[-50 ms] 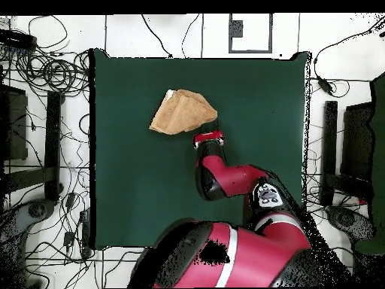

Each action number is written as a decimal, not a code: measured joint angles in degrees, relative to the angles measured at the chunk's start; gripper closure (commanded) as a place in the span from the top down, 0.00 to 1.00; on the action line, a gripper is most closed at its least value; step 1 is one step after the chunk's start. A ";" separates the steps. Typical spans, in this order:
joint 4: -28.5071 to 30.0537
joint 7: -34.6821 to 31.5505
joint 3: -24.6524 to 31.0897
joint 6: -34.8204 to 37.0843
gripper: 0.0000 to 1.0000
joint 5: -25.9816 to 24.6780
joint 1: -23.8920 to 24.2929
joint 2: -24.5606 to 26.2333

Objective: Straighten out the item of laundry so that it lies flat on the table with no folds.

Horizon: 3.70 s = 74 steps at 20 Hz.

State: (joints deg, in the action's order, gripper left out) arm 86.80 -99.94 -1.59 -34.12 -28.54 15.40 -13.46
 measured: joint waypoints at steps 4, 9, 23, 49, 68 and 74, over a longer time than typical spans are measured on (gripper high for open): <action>-1.51 0.00 1.04 -0.12 1.00 4.70 -0.73 0.83; -1.54 0.00 1.54 -3.23 1.00 11.51 -1.03 2.24; -2.21 0.00 5.87 -7.44 1.00 8.17 2.44 3.19; -3.95 0.01 38.76 17.05 1.00 -15.64 27.18 8.09; -3.81 0.01 48.24 25.45 1.00 -7.09 33.27 13.28; -4.32 0.01 49.86 26.74 1.00 -6.18 33.58 14.53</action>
State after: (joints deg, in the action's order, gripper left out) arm 82.48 -99.93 48.27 -7.38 -34.73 48.98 1.06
